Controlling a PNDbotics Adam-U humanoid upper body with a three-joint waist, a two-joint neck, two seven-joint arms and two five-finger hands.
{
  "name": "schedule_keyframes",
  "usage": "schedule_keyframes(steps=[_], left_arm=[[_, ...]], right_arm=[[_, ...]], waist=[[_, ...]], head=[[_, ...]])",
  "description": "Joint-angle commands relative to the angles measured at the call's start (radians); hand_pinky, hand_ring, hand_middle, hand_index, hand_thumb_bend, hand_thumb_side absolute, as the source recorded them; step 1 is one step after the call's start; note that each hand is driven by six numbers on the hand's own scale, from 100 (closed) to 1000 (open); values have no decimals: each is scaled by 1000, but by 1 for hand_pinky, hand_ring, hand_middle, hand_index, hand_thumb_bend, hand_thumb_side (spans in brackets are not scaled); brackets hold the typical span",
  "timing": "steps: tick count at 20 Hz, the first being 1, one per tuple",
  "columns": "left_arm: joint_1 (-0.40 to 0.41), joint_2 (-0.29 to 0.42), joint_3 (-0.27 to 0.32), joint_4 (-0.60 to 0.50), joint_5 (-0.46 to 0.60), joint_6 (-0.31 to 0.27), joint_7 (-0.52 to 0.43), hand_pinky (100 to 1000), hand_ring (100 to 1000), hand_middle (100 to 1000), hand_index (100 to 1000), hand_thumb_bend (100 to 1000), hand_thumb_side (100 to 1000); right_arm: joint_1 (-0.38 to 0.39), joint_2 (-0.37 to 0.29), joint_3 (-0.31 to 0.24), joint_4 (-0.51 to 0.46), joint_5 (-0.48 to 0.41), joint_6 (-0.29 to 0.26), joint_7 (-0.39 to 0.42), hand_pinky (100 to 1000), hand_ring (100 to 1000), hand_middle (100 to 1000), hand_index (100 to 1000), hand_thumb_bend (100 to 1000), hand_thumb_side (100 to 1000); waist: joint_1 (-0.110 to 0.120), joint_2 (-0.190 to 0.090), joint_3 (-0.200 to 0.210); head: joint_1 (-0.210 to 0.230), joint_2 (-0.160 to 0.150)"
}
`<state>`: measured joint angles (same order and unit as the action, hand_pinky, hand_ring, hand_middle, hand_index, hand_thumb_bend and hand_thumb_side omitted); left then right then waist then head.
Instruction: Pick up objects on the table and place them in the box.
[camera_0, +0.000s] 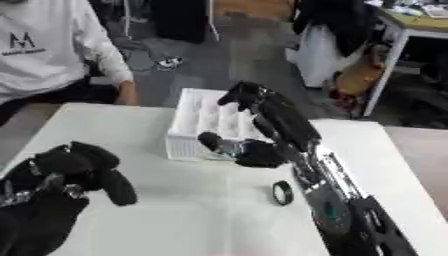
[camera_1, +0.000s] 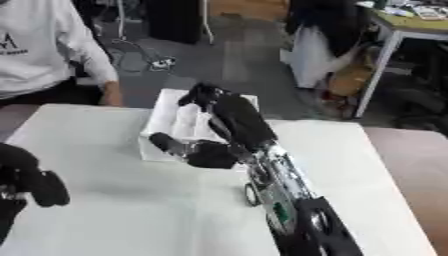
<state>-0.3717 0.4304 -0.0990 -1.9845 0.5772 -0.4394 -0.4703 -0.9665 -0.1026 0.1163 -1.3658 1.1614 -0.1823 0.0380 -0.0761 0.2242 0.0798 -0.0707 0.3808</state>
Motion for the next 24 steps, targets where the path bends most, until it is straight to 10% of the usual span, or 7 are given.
schedule_keyframes(steps=[1,7,15,24], left_arm=[[-6,16,9,-16,1,0,2,602,581,771,847,466,686],[-4,18,9,-16,0,1,3,602,581,771,847,466,686],[-3,20,9,-16,1,1,4,603,582,771,847,465,685],[-1,21,9,-16,-1,1,5,602,582,771,847,465,686]], right_arm=[[-31,-3,-9,-31,34,14,1,554,604,718,747,606,1000],[-33,-12,-19,-55,70,60,42,559,618,736,760,597,1000],[-34,-23,-21,-66,178,151,294,544,642,790,765,557,1000],[-23,-26,-32,-68,298,153,553,324,507,776,753,575,1000]], waist=[[4,-24,1],[1,-28,0],[-1,-34,-2],[-2,-36,-4]], head=[[-6,0],[-2,3],[6,1],[7,-2]])
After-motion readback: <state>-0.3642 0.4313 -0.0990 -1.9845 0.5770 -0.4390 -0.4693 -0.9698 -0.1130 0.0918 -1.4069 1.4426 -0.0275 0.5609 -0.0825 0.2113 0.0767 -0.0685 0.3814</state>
